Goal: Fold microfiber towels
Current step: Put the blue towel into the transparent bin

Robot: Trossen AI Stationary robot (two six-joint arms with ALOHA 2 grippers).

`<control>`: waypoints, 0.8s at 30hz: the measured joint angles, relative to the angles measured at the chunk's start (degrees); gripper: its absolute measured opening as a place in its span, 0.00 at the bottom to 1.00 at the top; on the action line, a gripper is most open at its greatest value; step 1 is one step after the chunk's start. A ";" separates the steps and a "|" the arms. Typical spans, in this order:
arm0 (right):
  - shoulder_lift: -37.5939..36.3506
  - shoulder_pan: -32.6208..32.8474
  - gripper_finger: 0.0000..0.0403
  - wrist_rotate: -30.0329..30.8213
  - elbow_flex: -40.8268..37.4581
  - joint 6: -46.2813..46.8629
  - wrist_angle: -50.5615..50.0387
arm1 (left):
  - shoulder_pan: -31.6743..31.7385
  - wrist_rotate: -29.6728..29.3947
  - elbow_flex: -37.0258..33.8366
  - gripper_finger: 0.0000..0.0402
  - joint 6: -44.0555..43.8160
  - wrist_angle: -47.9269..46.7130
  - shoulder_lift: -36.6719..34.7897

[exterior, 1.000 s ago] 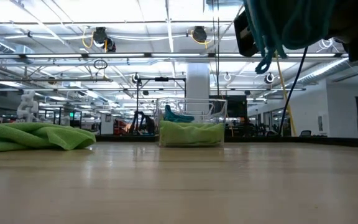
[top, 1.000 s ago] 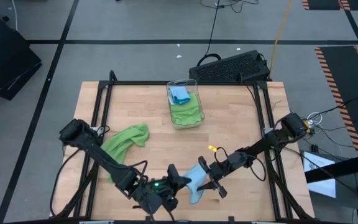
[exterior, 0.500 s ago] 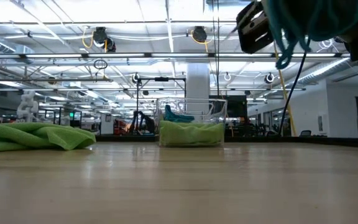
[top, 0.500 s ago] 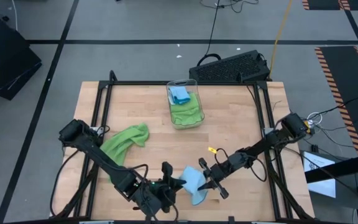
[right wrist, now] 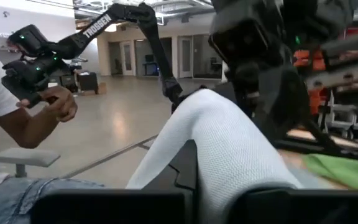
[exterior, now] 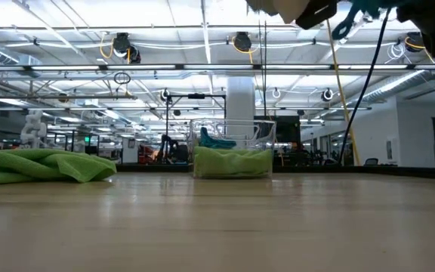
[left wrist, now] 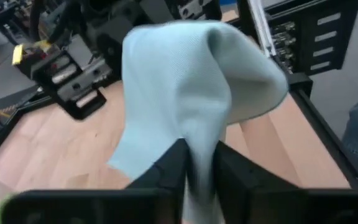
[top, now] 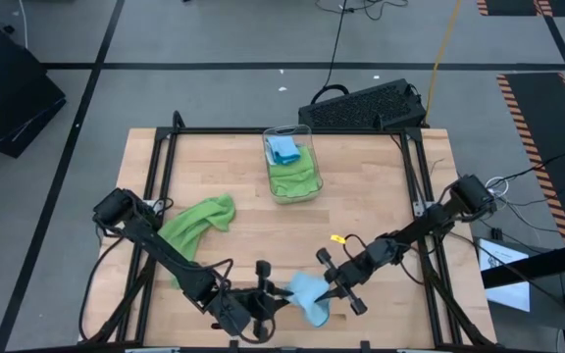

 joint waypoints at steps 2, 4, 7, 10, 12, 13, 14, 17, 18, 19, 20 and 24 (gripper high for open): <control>-0.49 -0.02 0.02 0.23 0.00 -1.08 0.04 | -0.11 -1.67 -0.36 0.26 -0.65 0.40 0.00; -1.06 -0.02 0.03 0.31 0.00 -1.97 0.04 | -0.32 -2.83 -0.36 0.37 -2.24 0.56 0.00; -1.73 -0.02 0.03 1.23 0.00 -2.93 -0.01 | -1.01 -2.94 -0.34 0.51 -4.65 0.83 -0.04; -2.48 -0.02 0.03 3.26 0.00 -4.30 -0.84 | -2.53 -4.31 -0.34 0.61 -4.79 0.60 -1.19; -3.02 -0.02 0.03 4.80 0.00 -5.63 -2.15 | -3.86 -6.86 -0.33 0.65 -4.79 0.03 -2.43; -3.25 -0.02 0.03 5.98 0.01 -6.46 -2.75 | -4.65 -8.48 -0.32 0.66 -4.85 -1.05 -3.14; -3.40 -0.02 0.03 7.32 0.02 -7.30 -3.41 | -5.41 -10.43 -0.32 0.67 -5.02 -2.13 -3.83; -4.04 -0.03 0.03 10.98 0.00 -8.93 -5.53 | -7.27 -19.30 -0.32 0.67 -5.41 -2.11 -5.71; -4.18 -0.09 0.03 12.22 0.00 -9.24 -5.74 | -7.77 -23.26 -0.32 0.67 -5.40 -1.18 -6.32; -4.23 -0.07 0.03 13.66 0.02 -9.74 -5.99 | -7.87 -27.18 -0.30 0.67 -5.38 0.36 -6.68; -4.23 -0.07 0.03 15.24 0.02 -10.58 -6.14 | -7.72 -29.75 -0.22 0.67 -5.14 1.71 -6.84; -4.21 -0.11 0.03 17.15 0.01 -13.57 -5.87 | -5.51 -29.48 -0.26 0.70 -2.64 3.74 -6.17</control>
